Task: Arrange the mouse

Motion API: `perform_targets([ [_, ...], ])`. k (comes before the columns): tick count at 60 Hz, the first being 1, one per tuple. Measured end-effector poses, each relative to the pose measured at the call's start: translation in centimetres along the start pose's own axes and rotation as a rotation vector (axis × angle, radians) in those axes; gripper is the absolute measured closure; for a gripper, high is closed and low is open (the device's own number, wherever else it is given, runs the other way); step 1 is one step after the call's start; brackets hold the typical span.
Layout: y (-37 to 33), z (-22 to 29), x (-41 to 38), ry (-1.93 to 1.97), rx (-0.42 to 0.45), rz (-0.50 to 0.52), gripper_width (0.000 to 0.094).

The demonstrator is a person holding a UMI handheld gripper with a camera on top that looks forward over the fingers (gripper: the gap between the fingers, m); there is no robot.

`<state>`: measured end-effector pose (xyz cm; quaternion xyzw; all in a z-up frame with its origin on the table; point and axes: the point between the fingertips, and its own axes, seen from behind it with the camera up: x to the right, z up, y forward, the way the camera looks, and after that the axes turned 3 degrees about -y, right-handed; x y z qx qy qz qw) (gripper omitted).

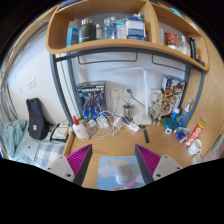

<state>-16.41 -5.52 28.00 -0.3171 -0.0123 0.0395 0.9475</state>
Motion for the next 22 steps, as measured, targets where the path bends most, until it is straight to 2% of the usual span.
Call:
perform_targets([
  [22,-0.7,-2.6,0.0,0.011,-0.046,-0.008,0.0086],
])
